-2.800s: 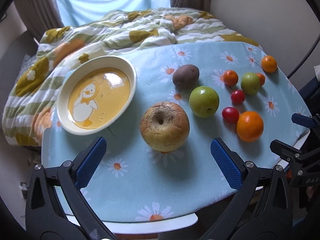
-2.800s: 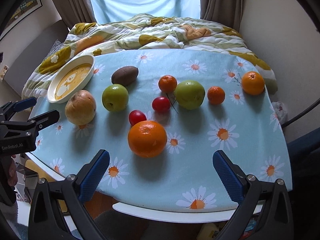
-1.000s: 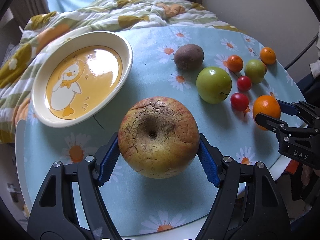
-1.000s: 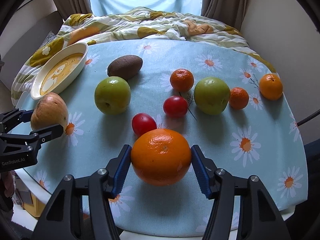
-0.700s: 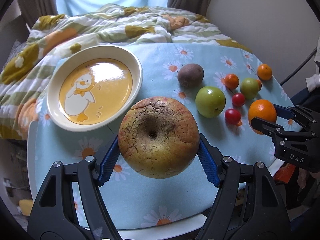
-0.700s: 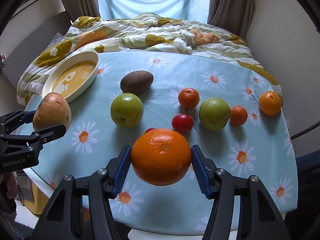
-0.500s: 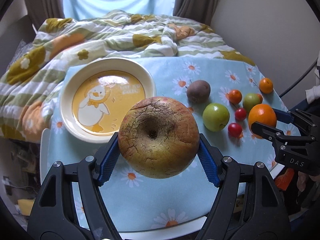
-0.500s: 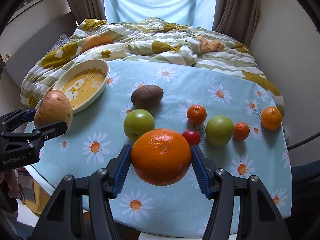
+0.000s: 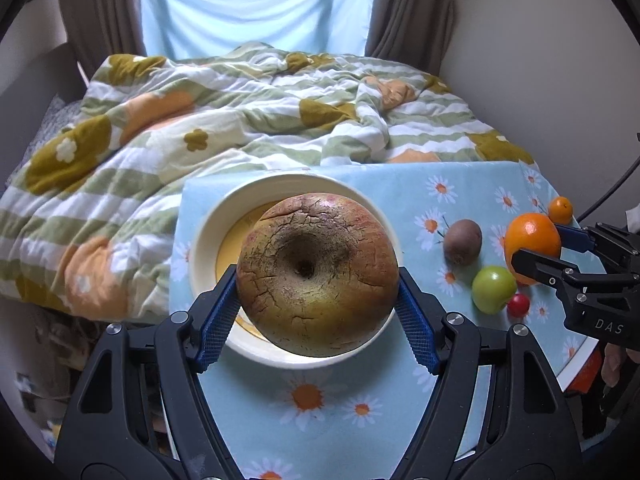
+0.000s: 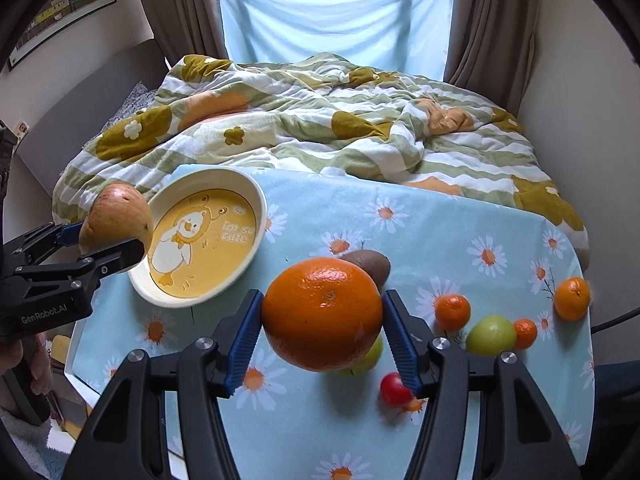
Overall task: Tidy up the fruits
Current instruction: 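Carry the apple with the left tool and orange with the right tool into the duck bowl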
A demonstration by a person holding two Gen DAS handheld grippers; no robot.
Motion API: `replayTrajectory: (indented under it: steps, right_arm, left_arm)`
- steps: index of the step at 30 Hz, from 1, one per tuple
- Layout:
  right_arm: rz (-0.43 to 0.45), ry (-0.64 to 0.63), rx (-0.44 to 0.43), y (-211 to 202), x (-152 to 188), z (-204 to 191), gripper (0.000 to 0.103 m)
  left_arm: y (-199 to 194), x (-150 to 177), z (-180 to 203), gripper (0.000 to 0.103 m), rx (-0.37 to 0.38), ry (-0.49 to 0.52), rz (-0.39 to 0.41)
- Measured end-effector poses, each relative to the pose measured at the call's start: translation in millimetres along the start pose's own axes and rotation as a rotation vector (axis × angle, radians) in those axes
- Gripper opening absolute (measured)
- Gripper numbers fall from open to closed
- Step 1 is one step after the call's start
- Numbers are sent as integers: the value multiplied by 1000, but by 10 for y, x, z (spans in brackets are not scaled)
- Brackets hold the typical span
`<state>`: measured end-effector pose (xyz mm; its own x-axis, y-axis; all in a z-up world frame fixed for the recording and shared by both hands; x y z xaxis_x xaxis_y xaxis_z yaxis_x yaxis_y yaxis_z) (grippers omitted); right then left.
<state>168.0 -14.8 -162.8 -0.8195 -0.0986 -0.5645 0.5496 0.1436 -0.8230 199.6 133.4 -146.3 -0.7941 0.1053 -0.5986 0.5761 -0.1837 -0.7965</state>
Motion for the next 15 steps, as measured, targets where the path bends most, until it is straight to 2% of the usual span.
replayTrajectory:
  steps: [8,15]
  right_arm:
    - [18,-27,-40,318,-379,-333,56]
    - [19,-49,-71,552,-644,-440,56]
  left_arm:
    - [348,-204,-347,80,-20,23,-21]
    - [740,-218,-530,80,-35,1,-70]
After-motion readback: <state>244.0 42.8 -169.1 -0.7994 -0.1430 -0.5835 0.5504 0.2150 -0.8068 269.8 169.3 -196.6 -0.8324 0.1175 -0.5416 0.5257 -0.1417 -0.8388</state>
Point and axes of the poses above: each gripper's, at about its wrist camera, not at the fingertips, and y roughly the way its jaws point, z to its right, x to its underside, the point moved 7 cm from there along y, roughly the way its jaws point
